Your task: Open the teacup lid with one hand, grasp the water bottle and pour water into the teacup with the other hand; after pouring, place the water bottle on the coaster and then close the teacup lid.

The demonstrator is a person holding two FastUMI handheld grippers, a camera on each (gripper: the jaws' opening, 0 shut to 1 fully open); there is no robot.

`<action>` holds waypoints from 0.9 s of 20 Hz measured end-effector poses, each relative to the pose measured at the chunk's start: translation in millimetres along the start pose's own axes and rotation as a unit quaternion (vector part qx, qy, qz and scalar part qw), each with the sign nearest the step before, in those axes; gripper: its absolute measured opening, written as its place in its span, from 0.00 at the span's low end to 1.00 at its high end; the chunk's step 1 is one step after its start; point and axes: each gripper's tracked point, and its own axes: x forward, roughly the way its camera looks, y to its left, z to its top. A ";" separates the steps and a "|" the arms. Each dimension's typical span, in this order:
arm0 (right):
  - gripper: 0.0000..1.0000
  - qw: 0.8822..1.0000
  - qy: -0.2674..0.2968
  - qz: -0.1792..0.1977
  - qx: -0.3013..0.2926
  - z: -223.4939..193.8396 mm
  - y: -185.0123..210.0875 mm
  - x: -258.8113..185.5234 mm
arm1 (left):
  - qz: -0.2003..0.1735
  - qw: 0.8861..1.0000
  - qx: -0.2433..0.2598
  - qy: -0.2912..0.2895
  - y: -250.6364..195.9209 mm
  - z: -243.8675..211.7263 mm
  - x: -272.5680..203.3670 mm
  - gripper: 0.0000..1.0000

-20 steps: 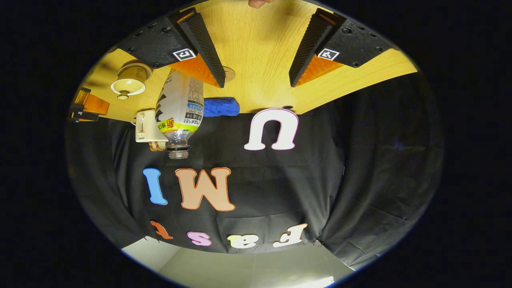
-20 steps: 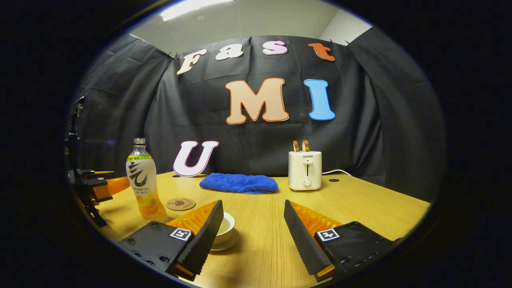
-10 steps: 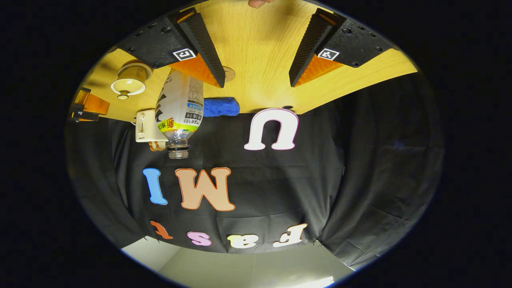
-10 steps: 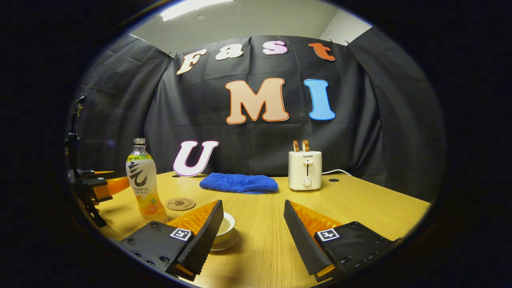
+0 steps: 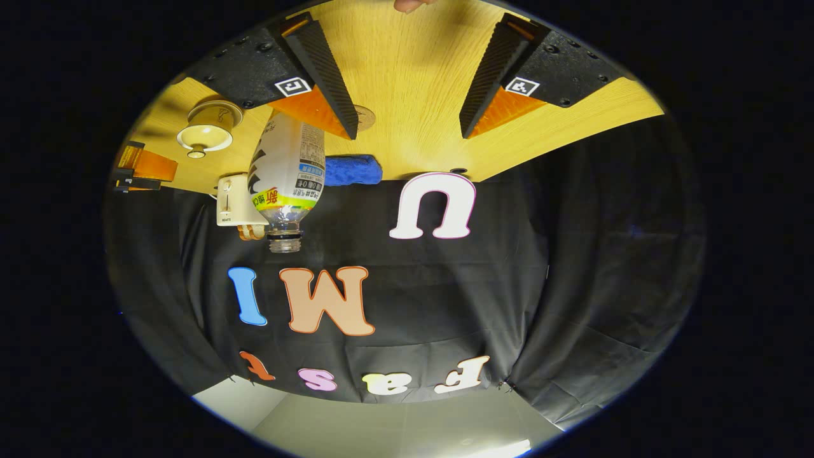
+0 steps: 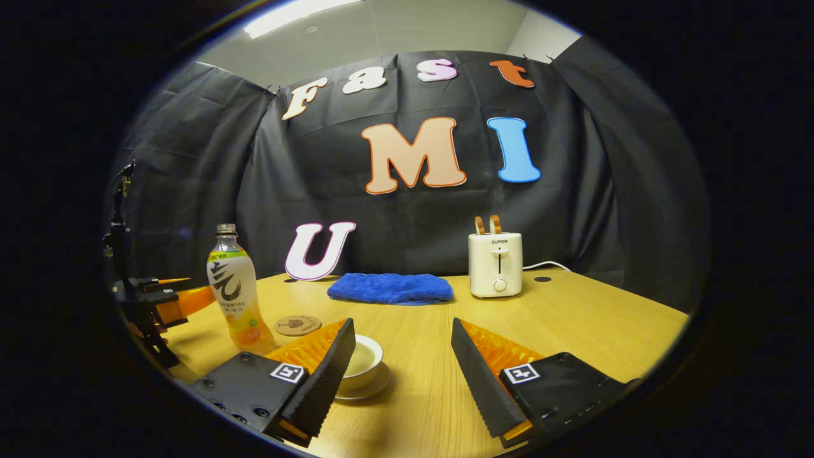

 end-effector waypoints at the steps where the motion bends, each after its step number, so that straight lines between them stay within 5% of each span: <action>1: 0.99 1.000 -0.001 0.004 -0.001 2.5 2.6 1.1 | 0.000 1.000 0.000 0.000 -0.6 -0.4 0.5 0.94; 18: 0.97 0.995 0.040 0.077 -0.049 -3.8 63.6 21.2 | -0.005 1.000 -0.001 0.000 -2.2 -0.6 0.5 0.94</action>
